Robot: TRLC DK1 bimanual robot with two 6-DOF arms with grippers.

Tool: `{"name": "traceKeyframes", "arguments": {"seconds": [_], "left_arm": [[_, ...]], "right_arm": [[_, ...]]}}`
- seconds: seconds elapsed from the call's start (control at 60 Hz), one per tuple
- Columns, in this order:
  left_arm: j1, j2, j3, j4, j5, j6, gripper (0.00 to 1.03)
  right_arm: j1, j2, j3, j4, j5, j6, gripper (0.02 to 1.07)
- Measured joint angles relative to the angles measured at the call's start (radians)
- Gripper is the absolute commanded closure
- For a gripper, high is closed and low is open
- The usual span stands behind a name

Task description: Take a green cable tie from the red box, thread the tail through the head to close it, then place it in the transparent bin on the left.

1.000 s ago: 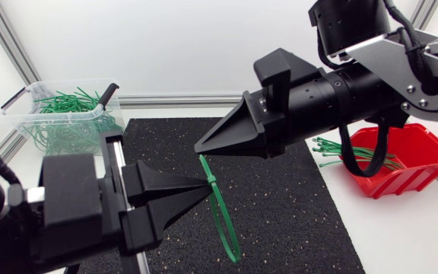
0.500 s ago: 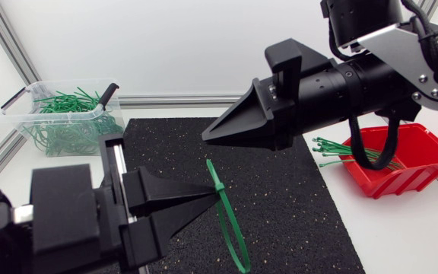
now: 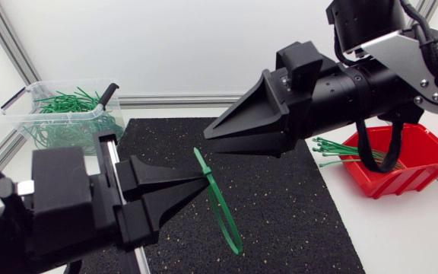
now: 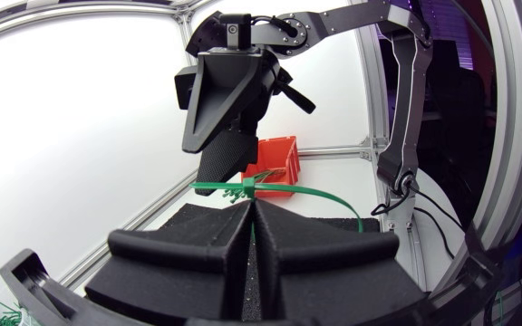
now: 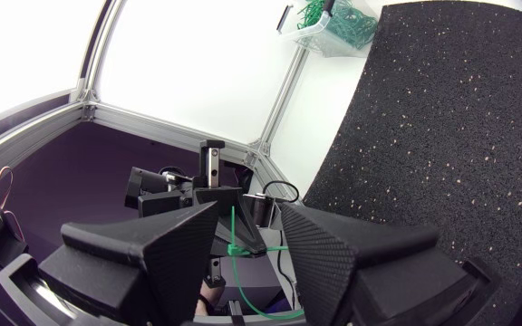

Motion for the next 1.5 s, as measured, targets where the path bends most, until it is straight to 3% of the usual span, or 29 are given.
{"name": "traceKeyframes", "arguments": {"seconds": [0.217,0.4,0.5,0.633,0.767,1.033,1.117,1.267,1.35,1.5], "left_arm": [[0.0,0.012,-0.006,0.026,0.002,-0.021,0.99],[0.0,0.023,-0.006,0.028,0.002,-0.022,0.99],[0.0,0.024,-0.006,0.029,0.002,-0.028,0.99],[0.0,0.036,-0.006,0.033,0.002,-0.028,0.99],[0.0,0.042,-0.006,0.033,0.002,-0.028,0.99],[0.0,0.049,-0.005,0.032,0.002,-0.028,0.99],[0.0,0.05,-0.005,0.032,0.002,-0.028,0.99],[0.0,0.057,-0.005,0.032,0.002,-0.028,0.99],[0.0,0.06,-0.005,0.032,0.002,-0.028,0.99],[0.0,0.061,-0.005,0.032,0.002,-0.028,0.99]], "right_arm": [[0.013,0.0,-0.007,0.0,-0.007,-0.001,0.51],[0.034,0.0,-0.019,-0.001,-0.008,-0.016,0.63],[0.034,0.0,-0.019,-0.001,-0.007,-0.023,0.8],[0.034,-0.005,-0.02,-0.001,-0.007,-0.026,0.95],[0.034,-0.018,-0.02,-0.004,-0.007,-0.03,1.01],[0.038,-0.021,-0.024,-0.008,-0.006,-0.039,0.99],[0.028,-0.021,-0.028,-0.009,-0.006,-0.045,0.94],[0.014,-0.021,-0.03,-0.009,-0.006,-0.045,0.93],[0.014,-0.021,-0.033,-0.012,-0.006,-0.045,0.85],[0.014,-0.021,-0.033,-0.017,-0.006,-0.048,0.85]]}}
